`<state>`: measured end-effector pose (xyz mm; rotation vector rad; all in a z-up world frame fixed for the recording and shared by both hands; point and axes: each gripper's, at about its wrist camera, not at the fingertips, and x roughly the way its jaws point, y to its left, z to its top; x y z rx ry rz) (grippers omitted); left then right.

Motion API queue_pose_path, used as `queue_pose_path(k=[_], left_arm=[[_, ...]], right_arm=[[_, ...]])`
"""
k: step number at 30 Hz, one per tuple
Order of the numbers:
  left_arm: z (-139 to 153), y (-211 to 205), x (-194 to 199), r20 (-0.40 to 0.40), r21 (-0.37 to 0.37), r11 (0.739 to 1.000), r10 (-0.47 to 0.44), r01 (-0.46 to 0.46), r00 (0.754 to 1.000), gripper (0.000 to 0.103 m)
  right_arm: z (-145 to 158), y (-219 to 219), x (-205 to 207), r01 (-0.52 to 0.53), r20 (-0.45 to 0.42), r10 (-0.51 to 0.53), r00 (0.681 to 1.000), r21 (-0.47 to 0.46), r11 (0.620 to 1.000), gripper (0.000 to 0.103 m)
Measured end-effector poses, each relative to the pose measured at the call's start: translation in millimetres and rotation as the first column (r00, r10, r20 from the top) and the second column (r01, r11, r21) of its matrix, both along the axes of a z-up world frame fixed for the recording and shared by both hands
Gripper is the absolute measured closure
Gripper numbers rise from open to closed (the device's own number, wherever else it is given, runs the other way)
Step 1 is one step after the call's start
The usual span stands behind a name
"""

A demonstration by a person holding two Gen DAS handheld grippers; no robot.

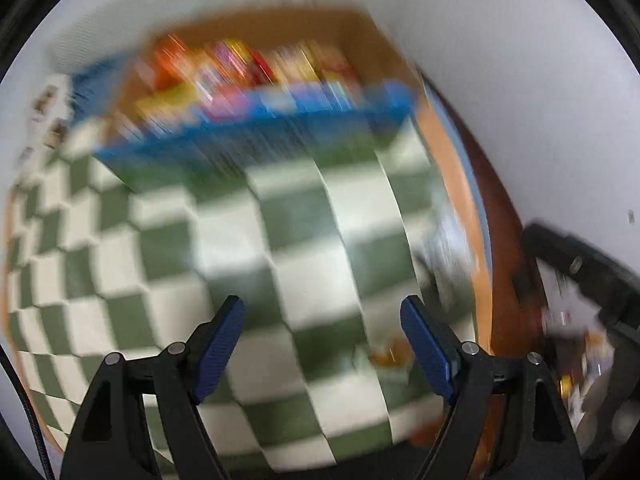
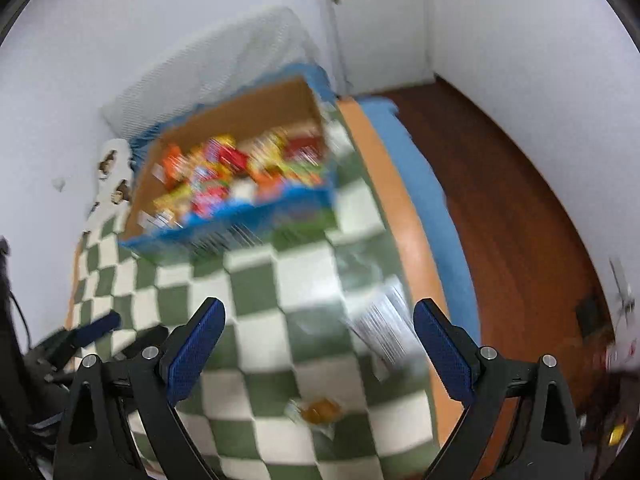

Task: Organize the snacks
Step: 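Grasp the round cake packet with the left tool while the right tool grasps the white packet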

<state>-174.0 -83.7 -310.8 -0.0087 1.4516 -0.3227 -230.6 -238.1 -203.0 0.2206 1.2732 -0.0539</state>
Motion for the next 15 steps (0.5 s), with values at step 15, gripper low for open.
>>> queue_pose_path(k=[15], left_arm=[[-137, -81, -36, -0.281, -0.001, 0.99, -0.138, 0.143, 0.95, 0.043]], right_arm=[[-87, -69, -43, 0.105, -0.174, -0.105, 0.979, -0.009, 0.994, 0.006]])
